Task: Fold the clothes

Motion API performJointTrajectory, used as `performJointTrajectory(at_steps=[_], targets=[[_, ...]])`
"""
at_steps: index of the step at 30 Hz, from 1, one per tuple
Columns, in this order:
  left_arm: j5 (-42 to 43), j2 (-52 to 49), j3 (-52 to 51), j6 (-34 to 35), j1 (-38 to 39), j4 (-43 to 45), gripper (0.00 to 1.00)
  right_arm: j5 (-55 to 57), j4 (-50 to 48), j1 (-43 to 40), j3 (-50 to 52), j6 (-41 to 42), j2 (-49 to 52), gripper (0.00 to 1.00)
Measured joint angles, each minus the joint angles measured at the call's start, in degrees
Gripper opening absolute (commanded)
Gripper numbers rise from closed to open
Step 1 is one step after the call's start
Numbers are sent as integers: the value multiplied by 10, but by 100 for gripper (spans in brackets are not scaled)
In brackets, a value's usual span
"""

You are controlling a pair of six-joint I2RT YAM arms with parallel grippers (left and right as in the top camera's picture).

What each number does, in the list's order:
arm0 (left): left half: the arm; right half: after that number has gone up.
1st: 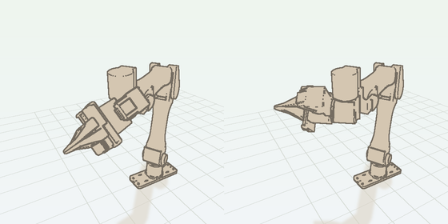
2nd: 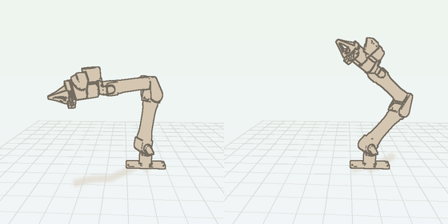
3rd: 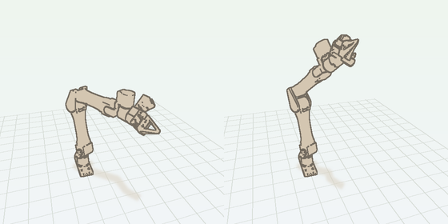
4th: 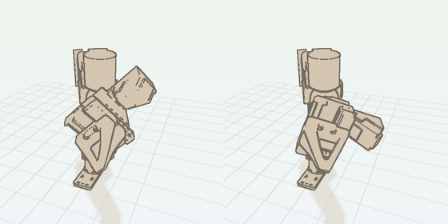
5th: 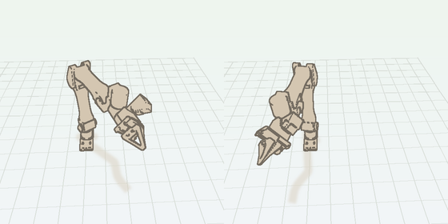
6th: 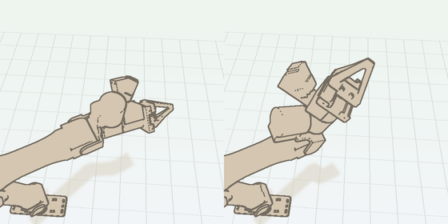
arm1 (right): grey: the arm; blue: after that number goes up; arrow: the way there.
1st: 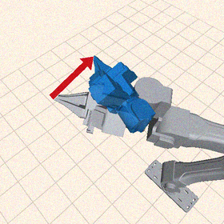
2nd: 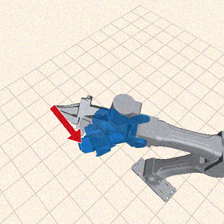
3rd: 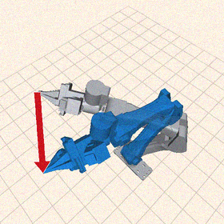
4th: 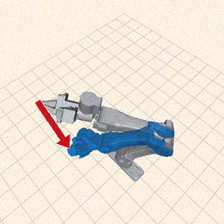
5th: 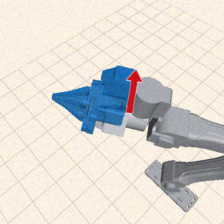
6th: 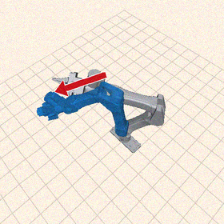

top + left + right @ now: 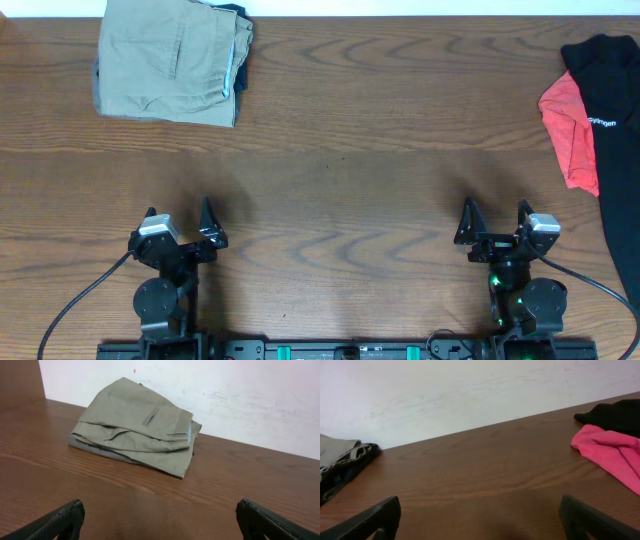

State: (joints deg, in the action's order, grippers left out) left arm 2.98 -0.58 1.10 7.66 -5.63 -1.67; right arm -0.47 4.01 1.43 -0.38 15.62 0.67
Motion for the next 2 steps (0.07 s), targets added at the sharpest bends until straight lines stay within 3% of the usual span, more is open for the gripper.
performJointTrajectory(at_steps=[2], targets=[[0,0,0,0,0,0,98,0,0,0,0,0,0,99]])
